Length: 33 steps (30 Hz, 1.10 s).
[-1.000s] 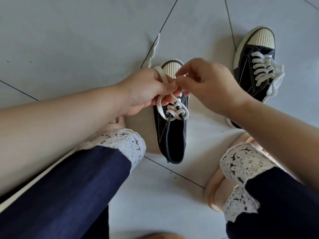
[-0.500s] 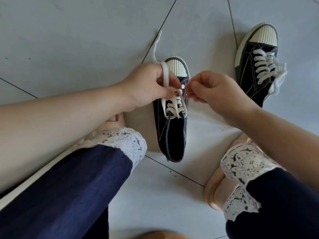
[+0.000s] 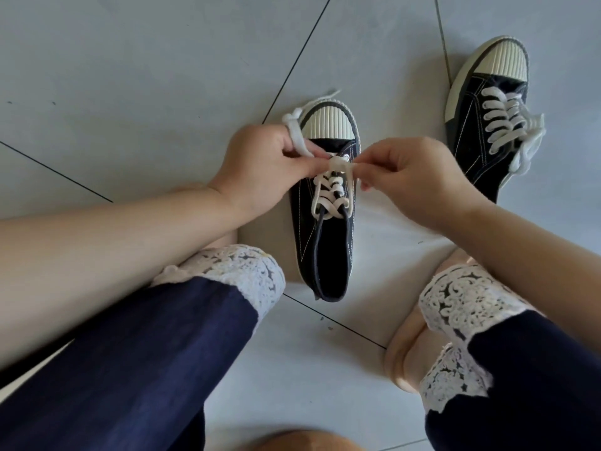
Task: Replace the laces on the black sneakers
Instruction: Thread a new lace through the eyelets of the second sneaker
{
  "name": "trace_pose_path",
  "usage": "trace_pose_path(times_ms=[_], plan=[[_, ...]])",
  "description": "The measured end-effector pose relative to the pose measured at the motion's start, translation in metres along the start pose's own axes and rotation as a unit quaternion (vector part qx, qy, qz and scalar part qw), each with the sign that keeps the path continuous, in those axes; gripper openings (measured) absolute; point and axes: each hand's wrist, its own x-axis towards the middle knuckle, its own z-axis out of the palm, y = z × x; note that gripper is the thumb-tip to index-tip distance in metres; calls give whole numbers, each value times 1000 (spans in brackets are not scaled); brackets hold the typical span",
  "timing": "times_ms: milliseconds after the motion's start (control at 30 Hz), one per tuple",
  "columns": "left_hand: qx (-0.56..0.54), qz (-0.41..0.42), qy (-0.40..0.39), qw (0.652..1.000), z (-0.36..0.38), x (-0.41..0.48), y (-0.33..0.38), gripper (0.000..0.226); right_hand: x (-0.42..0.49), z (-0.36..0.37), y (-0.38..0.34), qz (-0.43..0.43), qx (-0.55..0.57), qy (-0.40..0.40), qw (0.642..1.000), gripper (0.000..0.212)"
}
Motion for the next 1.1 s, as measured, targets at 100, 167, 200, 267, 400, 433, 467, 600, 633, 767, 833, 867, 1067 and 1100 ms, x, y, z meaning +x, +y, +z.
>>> trace_pose_path(times_ms=[100, 167, 200, 267, 400, 433, 467, 600, 633, 767, 833, 867, 1067, 1100], plan=[[-42, -80, -41, 995, -8, -11, -18, 8, -6, -6, 12, 11, -56, 2, 998, 11], [-61, -134, -72, 986, -16, -22, -33, 12, -10, -10, 24, 49, -70, -21, 996, 10], [-70, -164, -81, 981, -20, -27, -39, 15, -13, -12, 29, 68, -64, -33, 995, 10], [-101, -211, -91, 968, -25, -33, -47, 16, -17, -12, 35, 87, -47, -47, 994, 13], [-226, -238, -102, 939, -22, -21, -43, 8, -13, -15, 32, 80, -61, -54, 993, 13], [-266, -233, -110, 929, -19, -16, -38, 10, -11, -17, 30, 73, -53, -48, 995, 12], [-303, -229, -115, 918, -16, -11, -33, 14, -8, -19, 27, 64, -40, -38, 996, 12], [-300, -207, -157, 918, -3, 3, -9, 15, -3, -18, 9, 23, 41, 15, 999, 14], [-257, -192, -170, 932, 1, 5, -3, 13, -2, -16, 4, 12, 51, 25, 998, 12], [-84, -116, -216, 966, 13, 9, 12, 14, 4, -7, -15, -26, 45, 64, 997, 3], [-66, -104, -228, 966, 17, 9, 16, 22, 8, -3, -22, -37, 50, 69, 996, 2], [-82, -109, -228, 964, 17, 8, 16, 24, 9, 0, -24, -40, 61, 63, 995, 4], [-170, -191, -217, 942, 10, 7, 6, 30, 6, 2, -11, -8, -65, -82, 994, 23], [-186, -213, -212, 936, 8, 7, 4, 33, 3, -1, -7, -20, -124, -94, 988, 21]])
